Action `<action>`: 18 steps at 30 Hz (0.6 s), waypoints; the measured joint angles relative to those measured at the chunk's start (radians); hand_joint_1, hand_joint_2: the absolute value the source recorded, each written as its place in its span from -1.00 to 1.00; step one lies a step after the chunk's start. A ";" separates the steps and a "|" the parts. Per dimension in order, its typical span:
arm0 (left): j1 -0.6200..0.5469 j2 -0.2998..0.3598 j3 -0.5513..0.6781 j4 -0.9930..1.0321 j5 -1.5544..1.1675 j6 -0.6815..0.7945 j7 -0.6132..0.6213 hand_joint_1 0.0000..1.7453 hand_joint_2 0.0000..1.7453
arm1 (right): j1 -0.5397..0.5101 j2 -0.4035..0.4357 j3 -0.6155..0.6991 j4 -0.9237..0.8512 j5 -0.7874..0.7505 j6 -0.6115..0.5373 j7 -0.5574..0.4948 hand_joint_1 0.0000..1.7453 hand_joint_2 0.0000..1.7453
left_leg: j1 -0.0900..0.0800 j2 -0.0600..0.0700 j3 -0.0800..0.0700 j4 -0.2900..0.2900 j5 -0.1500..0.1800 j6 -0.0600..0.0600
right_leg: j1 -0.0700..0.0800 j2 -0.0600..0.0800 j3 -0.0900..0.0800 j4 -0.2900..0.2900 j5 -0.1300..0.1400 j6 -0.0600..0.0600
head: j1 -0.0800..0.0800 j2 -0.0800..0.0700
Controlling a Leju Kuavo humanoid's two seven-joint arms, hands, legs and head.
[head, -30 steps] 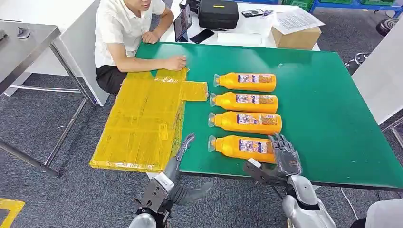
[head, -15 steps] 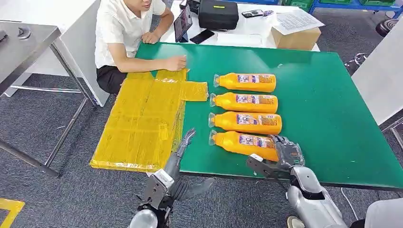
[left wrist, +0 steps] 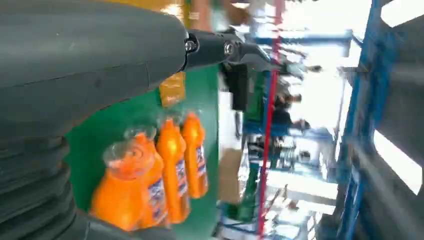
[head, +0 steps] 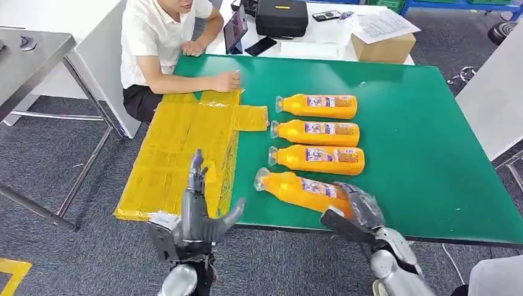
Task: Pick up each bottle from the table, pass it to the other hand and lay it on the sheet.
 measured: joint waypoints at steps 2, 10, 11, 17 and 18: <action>0.020 0.001 0.014 -0.019 0.030 0.000 -0.002 -1.00 1.00 | 0.031 0.029 0.001 -0.055 -0.012 -0.015 0.002 1.00 1.00 | 0.000 -0.001 -0.005 0.000 0.001 -0.001 | 0.000 -0.001 -0.006 0.001 0.000 0.000 | -0.002 0.000; 0.067 0.017 0.049 -0.055 0.224 -0.044 0.079 -1.00 1.00 | 0.099 0.094 -0.018 -0.171 -0.130 -0.111 -0.081 1.00 1.00 | 0.000 -0.003 -0.010 0.000 0.002 -0.001 | -0.001 -0.001 -0.008 0.001 -0.001 -0.001 | 0.000 0.000; 0.079 0.023 0.050 -0.059 0.254 -0.060 0.104 -1.00 1.00 | 0.106 0.106 -0.018 -0.181 -0.148 -0.121 -0.087 1.00 1.00 | -0.001 -0.002 -0.010 0.000 0.002 -0.001 | -0.001 -0.001 -0.008 0.001 -0.001 -0.001 | 0.000 0.000; 0.093 0.065 0.006 -0.059 0.316 -0.189 0.161 -1.00 1.00 | 0.111 0.166 -0.012 -0.201 -0.213 -0.148 -0.127 0.96 1.00 | 0.000 -0.002 -0.012 0.000 0.002 -0.001 | -0.001 -0.001 -0.010 0.001 -0.001 -0.001 | 0.000 0.000; 0.090 0.071 -0.005 -0.059 0.311 -0.198 0.161 -1.00 1.00 | 0.110 0.170 -0.008 -0.201 -0.217 -0.148 -0.129 0.96 1.00 | 0.000 -0.002 -0.012 0.000 0.002 -0.001 | -0.001 -0.001 -0.010 0.001 -0.001 -0.001 | 0.000 0.000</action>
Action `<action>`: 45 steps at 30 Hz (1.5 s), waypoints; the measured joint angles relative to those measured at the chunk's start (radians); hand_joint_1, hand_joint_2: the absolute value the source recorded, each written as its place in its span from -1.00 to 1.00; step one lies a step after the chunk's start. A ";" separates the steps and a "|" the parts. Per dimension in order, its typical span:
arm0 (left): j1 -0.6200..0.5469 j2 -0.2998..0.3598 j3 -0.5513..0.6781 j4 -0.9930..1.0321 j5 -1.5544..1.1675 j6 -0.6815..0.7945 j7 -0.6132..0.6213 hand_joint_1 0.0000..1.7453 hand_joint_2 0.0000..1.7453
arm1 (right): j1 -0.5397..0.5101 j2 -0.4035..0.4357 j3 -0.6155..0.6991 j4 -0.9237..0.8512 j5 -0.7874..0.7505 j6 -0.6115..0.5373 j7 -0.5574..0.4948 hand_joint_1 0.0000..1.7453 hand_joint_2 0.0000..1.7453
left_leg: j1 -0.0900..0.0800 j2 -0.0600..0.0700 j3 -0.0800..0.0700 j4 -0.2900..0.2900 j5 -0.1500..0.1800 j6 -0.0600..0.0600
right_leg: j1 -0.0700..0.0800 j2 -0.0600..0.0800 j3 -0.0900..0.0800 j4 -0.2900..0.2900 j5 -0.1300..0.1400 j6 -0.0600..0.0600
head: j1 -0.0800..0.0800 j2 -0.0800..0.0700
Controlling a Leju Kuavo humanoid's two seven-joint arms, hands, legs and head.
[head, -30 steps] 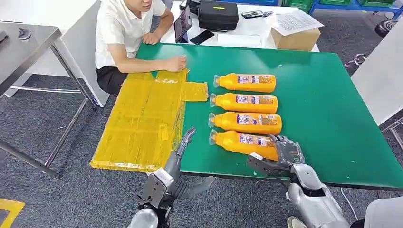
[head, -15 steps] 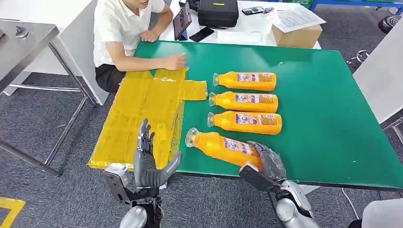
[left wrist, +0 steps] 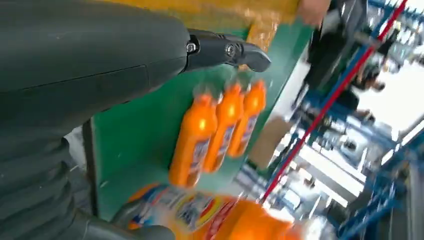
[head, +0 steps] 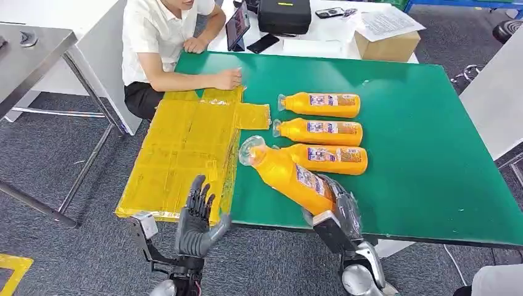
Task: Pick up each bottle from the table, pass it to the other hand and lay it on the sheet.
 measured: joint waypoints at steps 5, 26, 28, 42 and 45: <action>-0.010 0.015 -0.033 0.004 -0.009 -0.012 0.001 -1.00 1.00 | -0.008 0.027 0.014 0.000 -0.005 0.000 -0.003 0.96 1.00 | 0.000 0.000 0.000 0.000 0.000 0.000 | 0.000 0.000 0.000 0.000 0.000 0.000 | 0.000 0.000; -0.067 -0.028 -0.028 0.082 -0.021 -0.034 0.077 -1.00 1.00 | -0.103 0.095 0.291 0.107 0.025 0.111 -0.037 1.00 1.00 | 0.000 0.000 -0.002 0.000 0.001 0.000 | 0.000 0.000 -0.002 0.000 0.000 0.000 | 0.000 0.000; -0.078 -0.037 -0.022 0.083 -0.014 -0.023 0.074 -1.00 1.00 | -0.113 0.097 0.316 0.108 0.020 0.106 -0.040 1.00 1.00 | 0.000 0.000 -0.003 0.000 0.000 0.000 | 0.000 0.000 -0.003 0.000 0.000 0.000 | 0.000 0.000; -0.072 -0.063 0.015 0.024 0.039 -0.038 0.025 1.00 1.00 | -0.169 0.111 0.399 0.132 -0.052 0.123 -0.042 -1.00 1.00 | 0.000 0.002 -0.003 0.000 0.000 0.000 | 0.000 0.000 -0.004 0.000 0.000 0.000 | 0.000 0.000; -0.071 -0.063 0.028 0.014 0.044 -0.044 0.017 1.00 1.00 | -0.171 0.112 0.407 0.141 -0.062 0.147 -0.043 -1.00 1.00 | 0.000 0.002 -0.003 0.000 0.000 0.000 | 0.000 0.000 -0.004 0.000 0.000 0.000 | 0.000 0.000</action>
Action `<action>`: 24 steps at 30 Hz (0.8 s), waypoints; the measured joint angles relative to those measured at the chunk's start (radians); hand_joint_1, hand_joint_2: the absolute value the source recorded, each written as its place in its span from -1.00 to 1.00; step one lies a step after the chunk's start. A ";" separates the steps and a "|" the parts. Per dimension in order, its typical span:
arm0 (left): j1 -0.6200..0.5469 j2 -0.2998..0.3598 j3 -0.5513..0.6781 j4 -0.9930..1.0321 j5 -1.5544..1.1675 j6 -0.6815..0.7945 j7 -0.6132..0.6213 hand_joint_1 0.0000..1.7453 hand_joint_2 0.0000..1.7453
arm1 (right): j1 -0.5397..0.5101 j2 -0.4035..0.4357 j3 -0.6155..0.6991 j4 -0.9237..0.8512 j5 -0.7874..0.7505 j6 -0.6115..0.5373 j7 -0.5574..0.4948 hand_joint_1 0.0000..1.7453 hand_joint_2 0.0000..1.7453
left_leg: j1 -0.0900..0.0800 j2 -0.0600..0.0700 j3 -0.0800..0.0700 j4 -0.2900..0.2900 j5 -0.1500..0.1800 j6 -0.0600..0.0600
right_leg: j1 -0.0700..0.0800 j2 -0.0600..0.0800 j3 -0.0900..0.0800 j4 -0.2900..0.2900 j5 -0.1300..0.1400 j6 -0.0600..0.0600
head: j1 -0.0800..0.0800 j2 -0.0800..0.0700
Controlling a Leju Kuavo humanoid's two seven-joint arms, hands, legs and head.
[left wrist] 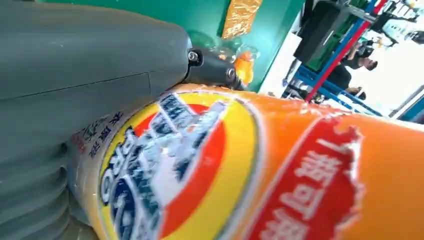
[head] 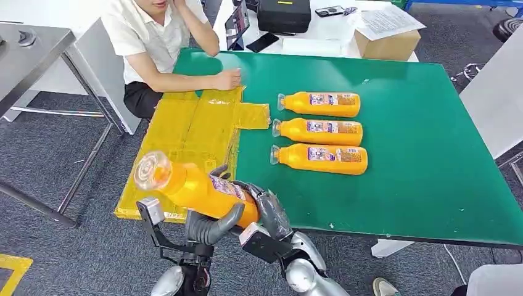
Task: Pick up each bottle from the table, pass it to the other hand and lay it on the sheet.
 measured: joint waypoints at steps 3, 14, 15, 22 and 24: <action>0.000 -0.002 0.018 -0.013 -0.012 0.001 -0.017 1.00 1.00 | 0.004 0.004 0.008 0.015 -0.018 0.036 0.000 -1.00 1.00 | 0.000 0.000 0.000 0.000 0.000 0.000 | 0.000 0.000 0.000 0.000 0.000 0.000 | 0.000 0.000; 0.002 -0.002 0.038 -0.027 -0.031 0.005 -0.038 1.00 1.00 | 0.002 0.013 0.014 0.035 -0.027 0.046 0.000 -1.00 -1.00 | 0.000 0.000 0.000 0.000 0.000 0.000 | 0.000 0.000 0.000 0.000 0.000 0.000 | 0.000 0.000; 0.002 -0.002 0.044 -0.030 -0.041 0.015 -0.045 1.00 1.00 | 0.002 0.014 0.016 0.044 -0.029 0.048 0.000 -1.00 -1.00 | 0.000 0.000 0.000 0.000 0.000 0.000 | 0.000 0.000 0.000 0.000 0.000 0.000 | 0.000 0.000; -0.167 0.058 0.089 0.194 -0.886 0.415 -0.026 1.00 1.00 | 0.123 0.028 -0.092 0.100 0.038 -0.372 -0.137 -1.00 -1.00 | 0.000 -0.001 0.000 0.000 0.000 0.000 | 0.000 0.000 0.000 0.000 0.000 0.000 | 0.000 0.000; -0.194 0.081 0.131 0.274 -1.181 0.431 0.068 1.00 1.00 | 0.155 0.047 -0.191 0.054 0.029 -0.425 -0.183 -1.00 -1.00 | 0.000 -0.001 0.000 0.000 0.000 0.000 | 0.000 0.000 0.000 0.000 0.000 0.000 | 0.000 0.000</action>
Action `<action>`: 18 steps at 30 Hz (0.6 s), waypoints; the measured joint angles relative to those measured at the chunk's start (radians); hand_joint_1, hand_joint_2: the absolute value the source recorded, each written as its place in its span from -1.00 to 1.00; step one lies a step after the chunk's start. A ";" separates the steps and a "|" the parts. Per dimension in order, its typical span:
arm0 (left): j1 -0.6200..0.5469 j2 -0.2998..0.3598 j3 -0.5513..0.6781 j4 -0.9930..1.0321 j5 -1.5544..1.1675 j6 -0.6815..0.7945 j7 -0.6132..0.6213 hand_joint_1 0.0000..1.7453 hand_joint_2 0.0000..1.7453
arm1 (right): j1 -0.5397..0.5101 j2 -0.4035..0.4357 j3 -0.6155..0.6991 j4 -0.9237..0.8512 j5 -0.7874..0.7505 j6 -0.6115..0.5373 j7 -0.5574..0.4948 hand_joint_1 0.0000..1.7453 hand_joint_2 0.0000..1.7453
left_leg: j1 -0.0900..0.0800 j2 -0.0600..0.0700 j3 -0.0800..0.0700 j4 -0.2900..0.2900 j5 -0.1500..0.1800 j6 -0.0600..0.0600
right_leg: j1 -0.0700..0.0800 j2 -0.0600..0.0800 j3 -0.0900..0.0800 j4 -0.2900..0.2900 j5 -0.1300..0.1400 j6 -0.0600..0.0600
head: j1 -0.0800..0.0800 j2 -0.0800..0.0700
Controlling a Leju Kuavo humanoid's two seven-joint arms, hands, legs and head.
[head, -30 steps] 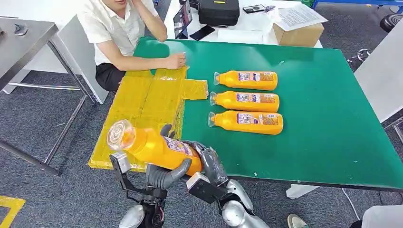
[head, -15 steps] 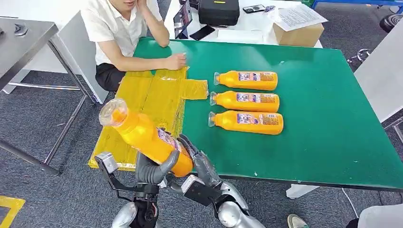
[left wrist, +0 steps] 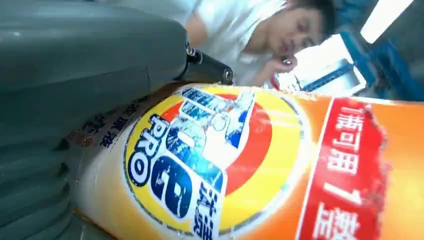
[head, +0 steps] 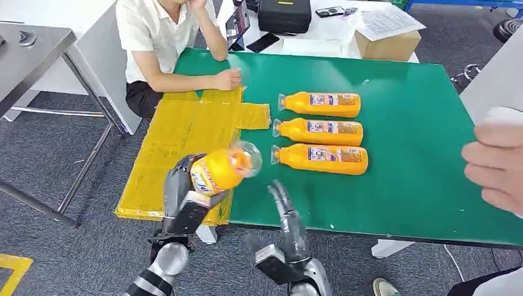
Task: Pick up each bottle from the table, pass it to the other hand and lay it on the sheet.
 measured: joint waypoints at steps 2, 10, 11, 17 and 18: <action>-0.034 0.024 0.029 0.072 -0.204 -0.011 0.112 1.00 1.00 | 0.037 0.030 -0.106 -0.095 0.000 -0.005 -0.009 -1.00 -1.00 | 0.000 0.000 0.000 0.000 0.001 -0.001 | 0.000 0.000 0.000 0.000 0.000 0.000 | 0.000 0.000; -0.200 0.076 0.074 0.316 -0.465 -0.208 0.291 1.00 1.00 | 0.086 0.107 -0.334 -0.390 -0.087 -0.013 -0.015 -1.00 -1.00 | 0.000 0.000 0.000 0.000 0.001 -0.001 | 0.000 0.000 0.000 0.001 0.001 0.000 | 0.000 0.000; -0.217 0.080 0.074 0.343 -0.474 -0.229 0.301 1.00 1.00 | 0.087 0.108 -0.335 -0.401 -0.093 -0.013 -0.015 -1.00 -1.00 | 0.000 0.000 0.000 0.000 0.001 -0.001 | 0.000 0.000 0.000 0.001 0.001 0.000 | 0.000 0.000; -0.268 0.095 0.074 0.426 -0.483 -0.257 0.313 0.66 1.00 | 0.095 0.111 -0.339 -0.444 -0.105 -0.013 -0.015 -1.00 -1.00 | 0.000 0.001 0.000 0.000 0.001 -0.001 | 0.000 0.000 0.000 0.001 0.001 0.000 | 0.000 0.000; -0.276 0.097 0.074 0.436 -0.485 -0.270 0.317 0.16 1.00 | 0.094 0.111 -0.338 -0.444 -0.111 -0.013 -0.015 -1.00 -1.00 | 0.000 0.001 0.000 0.000 0.001 -0.001 | 0.000 0.000 0.000 0.001 0.001 0.000 | 0.000 0.000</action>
